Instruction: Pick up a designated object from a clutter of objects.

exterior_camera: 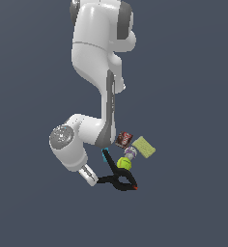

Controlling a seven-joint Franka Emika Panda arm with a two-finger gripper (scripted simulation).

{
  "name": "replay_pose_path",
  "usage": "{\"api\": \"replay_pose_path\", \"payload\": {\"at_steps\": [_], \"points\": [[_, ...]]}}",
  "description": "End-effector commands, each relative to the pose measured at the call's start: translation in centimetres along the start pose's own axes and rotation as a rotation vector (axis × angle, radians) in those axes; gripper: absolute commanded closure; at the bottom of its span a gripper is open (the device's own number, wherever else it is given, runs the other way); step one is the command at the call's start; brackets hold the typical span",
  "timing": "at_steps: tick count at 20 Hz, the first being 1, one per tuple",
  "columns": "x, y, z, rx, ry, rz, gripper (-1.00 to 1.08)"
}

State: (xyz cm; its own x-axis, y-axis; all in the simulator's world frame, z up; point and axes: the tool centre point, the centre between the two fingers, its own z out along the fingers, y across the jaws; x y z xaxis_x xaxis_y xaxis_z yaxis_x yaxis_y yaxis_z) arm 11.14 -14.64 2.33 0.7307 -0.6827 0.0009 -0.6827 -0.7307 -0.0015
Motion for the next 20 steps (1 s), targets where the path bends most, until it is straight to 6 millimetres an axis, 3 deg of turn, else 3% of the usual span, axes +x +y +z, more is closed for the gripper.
{"api": "replay_pose_path", "payload": {"at_steps": [1, 11, 20], "points": [[0.0, 0.1, 0.1, -0.002, -0.001, 0.001, 1.08], [-0.6, 0.7, -1.4, 0.000, 0.000, 0.000, 1.08], [-2.5, 3.0, -5.9, 0.001, -0.001, 0.001, 1.08]]}}
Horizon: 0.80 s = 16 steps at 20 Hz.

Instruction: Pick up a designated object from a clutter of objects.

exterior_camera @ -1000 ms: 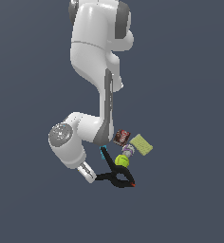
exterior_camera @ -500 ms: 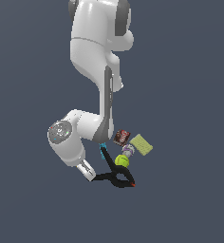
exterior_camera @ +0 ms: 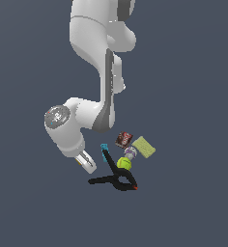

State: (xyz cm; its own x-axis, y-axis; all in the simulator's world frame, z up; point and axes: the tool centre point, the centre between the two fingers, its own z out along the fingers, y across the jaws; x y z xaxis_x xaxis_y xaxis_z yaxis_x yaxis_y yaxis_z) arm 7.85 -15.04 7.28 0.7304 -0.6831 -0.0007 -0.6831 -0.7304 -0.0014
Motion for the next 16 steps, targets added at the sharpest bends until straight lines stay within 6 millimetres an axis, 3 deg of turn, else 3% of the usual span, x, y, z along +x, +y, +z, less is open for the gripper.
{"api": "replay_pose_path", "payload": {"at_steps": [1, 16], "points": [[-0.7, 0.8, -1.7, 0.001, 0.001, 0.000, 1.08], [-5.4, 6.6, -13.4, 0.002, -0.001, 0.001, 1.08]]}}
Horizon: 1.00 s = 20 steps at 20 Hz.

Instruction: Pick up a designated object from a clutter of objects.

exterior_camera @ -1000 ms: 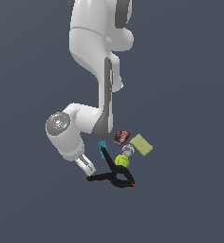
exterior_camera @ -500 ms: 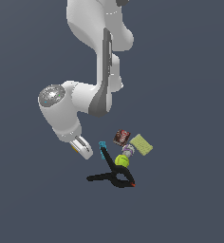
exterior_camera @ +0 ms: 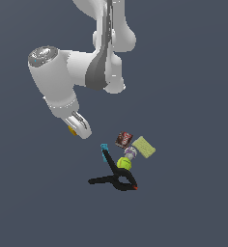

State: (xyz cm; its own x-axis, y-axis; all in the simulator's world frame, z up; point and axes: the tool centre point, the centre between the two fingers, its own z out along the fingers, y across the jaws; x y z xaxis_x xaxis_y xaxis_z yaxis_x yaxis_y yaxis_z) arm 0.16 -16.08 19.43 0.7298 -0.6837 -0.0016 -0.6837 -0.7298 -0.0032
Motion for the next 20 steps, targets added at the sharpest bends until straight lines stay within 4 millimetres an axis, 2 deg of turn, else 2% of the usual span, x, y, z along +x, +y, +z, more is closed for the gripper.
{"api": "replay_pose_path", "payload": {"at_steps": [1, 13, 20], "points": [[-0.8, 1.0, -2.1, 0.000, 0.000, 0.000, 1.08], [-4.6, 5.9, -12.2, -0.002, 0.001, 0.001, 1.08], [-6.2, 7.9, -16.7, -0.003, 0.002, 0.001, 1.08]]}}
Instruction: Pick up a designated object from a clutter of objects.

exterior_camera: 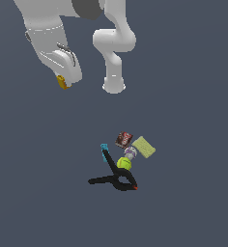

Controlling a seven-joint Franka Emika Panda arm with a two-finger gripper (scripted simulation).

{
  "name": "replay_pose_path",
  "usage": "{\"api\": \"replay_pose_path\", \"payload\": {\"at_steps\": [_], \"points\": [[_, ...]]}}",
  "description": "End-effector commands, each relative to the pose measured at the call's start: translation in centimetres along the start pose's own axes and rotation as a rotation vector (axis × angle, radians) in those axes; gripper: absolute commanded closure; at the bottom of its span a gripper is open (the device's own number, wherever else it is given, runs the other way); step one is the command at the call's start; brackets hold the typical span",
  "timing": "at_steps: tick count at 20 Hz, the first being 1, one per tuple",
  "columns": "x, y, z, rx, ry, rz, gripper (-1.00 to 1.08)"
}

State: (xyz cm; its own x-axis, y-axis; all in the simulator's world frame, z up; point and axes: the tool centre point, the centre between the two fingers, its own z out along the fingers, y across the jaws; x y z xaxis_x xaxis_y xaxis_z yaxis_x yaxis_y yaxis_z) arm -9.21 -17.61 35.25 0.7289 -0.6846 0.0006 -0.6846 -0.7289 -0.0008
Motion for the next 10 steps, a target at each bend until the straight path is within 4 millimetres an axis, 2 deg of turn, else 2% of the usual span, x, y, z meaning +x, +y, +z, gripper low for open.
{"api": "replay_pose_path", "payload": {"at_steps": [1, 5, 10], "points": [[-0.5, 0.6, -1.3, -0.001, -0.001, 0.000, 1.08], [-0.9, 1.2, -2.7, -0.001, -0.001, 0.000, 1.08], [-1.0, 1.4, -3.3, -0.001, -0.001, -0.001, 1.08]]}}
